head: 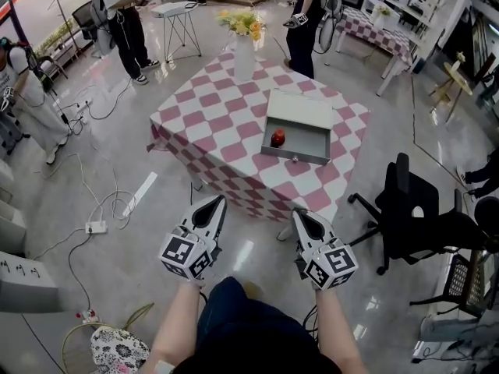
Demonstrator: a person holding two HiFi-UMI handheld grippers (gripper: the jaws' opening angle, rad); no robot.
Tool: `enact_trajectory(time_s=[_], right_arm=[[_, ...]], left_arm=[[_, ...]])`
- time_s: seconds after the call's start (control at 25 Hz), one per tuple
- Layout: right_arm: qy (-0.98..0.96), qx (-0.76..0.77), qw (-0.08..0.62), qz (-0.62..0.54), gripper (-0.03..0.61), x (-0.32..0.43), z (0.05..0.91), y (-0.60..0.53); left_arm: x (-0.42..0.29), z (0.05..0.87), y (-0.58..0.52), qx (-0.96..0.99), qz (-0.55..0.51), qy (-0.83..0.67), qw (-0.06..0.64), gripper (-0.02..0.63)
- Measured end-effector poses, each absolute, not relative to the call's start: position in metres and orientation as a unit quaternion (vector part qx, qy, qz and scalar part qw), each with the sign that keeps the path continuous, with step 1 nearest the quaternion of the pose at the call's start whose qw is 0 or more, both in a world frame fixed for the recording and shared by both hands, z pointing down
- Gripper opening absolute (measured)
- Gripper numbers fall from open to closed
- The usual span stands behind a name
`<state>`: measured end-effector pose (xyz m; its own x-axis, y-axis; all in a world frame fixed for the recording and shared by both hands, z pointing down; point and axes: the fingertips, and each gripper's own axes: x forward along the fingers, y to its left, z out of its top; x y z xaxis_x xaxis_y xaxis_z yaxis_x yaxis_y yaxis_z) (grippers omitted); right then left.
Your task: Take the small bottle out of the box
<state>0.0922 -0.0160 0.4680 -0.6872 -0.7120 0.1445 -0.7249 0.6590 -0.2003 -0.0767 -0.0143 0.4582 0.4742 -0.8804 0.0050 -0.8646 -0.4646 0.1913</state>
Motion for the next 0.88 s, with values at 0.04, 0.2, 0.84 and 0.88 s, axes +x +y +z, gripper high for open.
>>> enact_trajectory(time_s=[0.04,0.2,0.84,0.88], right_arm=[[-0.910,0.395,0.027,0.123,0.005,0.092,0.469,-0.018],[-0.911,0.393,0.029,0.126,0.005,0.090,0.471,-0.028],[-0.896,0.424,0.034,0.129,0.005,0.079,0.470,-0.115],[-0.895,0.426,0.034,0.129,0.005,0.077,0.470,-0.121]], left_arm=[[-0.078,0.460,-0.016,0.854,-0.046,-0.511,0.084,0.002],[-0.084,0.463,-0.026,0.851,-0.041,-0.516,0.089,0.002],[-0.079,0.464,-0.126,0.877,-0.043,-0.469,0.099,0.002],[-0.079,0.464,-0.133,0.878,-0.043,-0.466,0.099,0.002]])
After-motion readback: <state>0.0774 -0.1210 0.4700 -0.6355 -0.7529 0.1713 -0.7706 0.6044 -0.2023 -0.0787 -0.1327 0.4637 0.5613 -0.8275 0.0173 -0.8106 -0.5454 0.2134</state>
